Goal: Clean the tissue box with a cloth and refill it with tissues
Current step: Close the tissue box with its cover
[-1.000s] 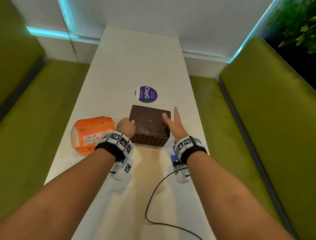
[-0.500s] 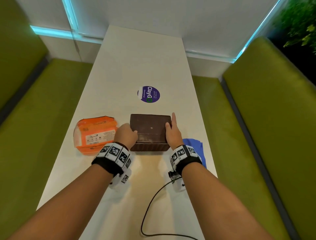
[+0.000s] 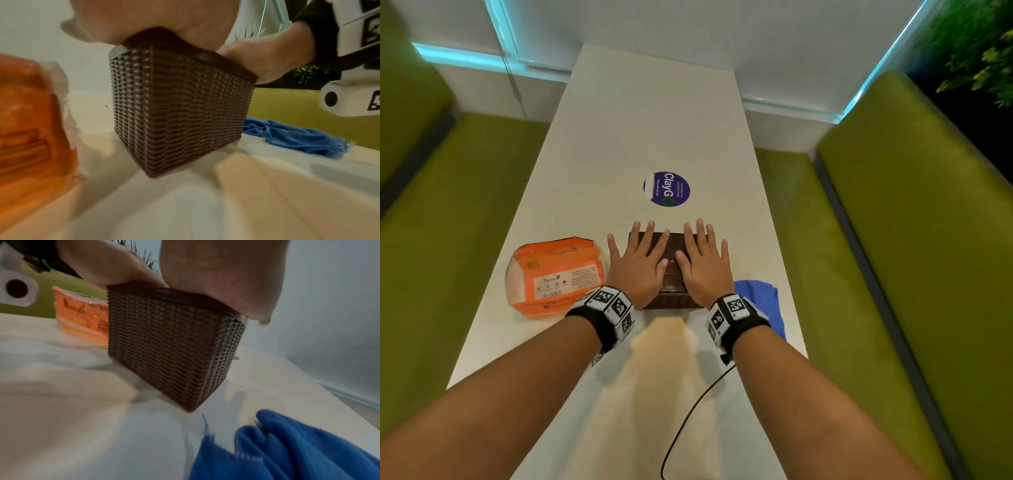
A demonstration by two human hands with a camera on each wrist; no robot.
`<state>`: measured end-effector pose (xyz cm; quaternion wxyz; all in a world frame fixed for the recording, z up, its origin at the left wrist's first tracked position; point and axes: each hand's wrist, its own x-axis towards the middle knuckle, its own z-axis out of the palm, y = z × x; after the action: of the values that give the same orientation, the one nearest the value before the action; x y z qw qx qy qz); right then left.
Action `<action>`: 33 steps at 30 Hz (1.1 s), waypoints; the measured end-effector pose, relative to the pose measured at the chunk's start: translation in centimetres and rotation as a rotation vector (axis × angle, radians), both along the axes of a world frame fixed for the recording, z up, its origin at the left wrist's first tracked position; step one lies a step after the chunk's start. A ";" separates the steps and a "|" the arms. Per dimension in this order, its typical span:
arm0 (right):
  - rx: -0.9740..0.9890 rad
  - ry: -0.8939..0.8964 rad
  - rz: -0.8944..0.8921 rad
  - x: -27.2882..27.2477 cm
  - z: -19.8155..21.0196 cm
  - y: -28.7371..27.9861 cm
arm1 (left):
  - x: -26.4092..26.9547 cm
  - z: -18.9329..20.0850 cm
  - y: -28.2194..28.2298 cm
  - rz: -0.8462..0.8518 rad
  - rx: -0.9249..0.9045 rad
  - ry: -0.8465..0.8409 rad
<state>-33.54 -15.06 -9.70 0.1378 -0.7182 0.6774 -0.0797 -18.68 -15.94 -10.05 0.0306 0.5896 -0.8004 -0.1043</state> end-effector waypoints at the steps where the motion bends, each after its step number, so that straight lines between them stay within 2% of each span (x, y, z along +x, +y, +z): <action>1: 0.030 -0.011 0.005 0.0 0.0 -0.2 | 0.0 0.0 0.0 -0.004 0.016 0.007; 5: 0.047 -0.035 -0.020 0.1 0.2 -0.7 | -0.1 0.7 -0.7 -0.003 0.028 0.024; 9: 0.031 -0.044 -0.031 0.5 0.3 -0.3 | -1.0 1.4 -1.6 0.125 0.082 0.074; 13: -0.002 -0.003 -0.095 0.6 0.1 0.1 | -1.4 0.7 -1.0 0.246 0.044 0.160; 16: 0.037 -0.088 -0.185 0.8 0.0 0.0 | -1.4 0.8 -1.3 0.406 0.134 0.340; 21: 0.045 -0.195 -0.201 0.8 0.5 -0.1 | -1.5 1.7 -1.5 0.512 0.167 0.452; 24: 0.078 -0.354 -0.325 0.8 1.2 0.0 | -1.1 2.2 -1.5 0.706 0.251 0.581; 27: 0.158 -0.458 -0.501 0.8 1.7 -0.6 | -1.0 2.4 -1.8 0.814 0.336 0.605; 33: 0.249 -0.484 -0.592 1.1 2.5 -1.2 | -1.3 3.0 -2.2 0.872 0.413 0.635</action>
<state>-32.39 -16.29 -7.16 0.3502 -0.4304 0.8075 -0.2002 -20.00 -18.19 -7.07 0.1939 0.7986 -0.3978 -0.4080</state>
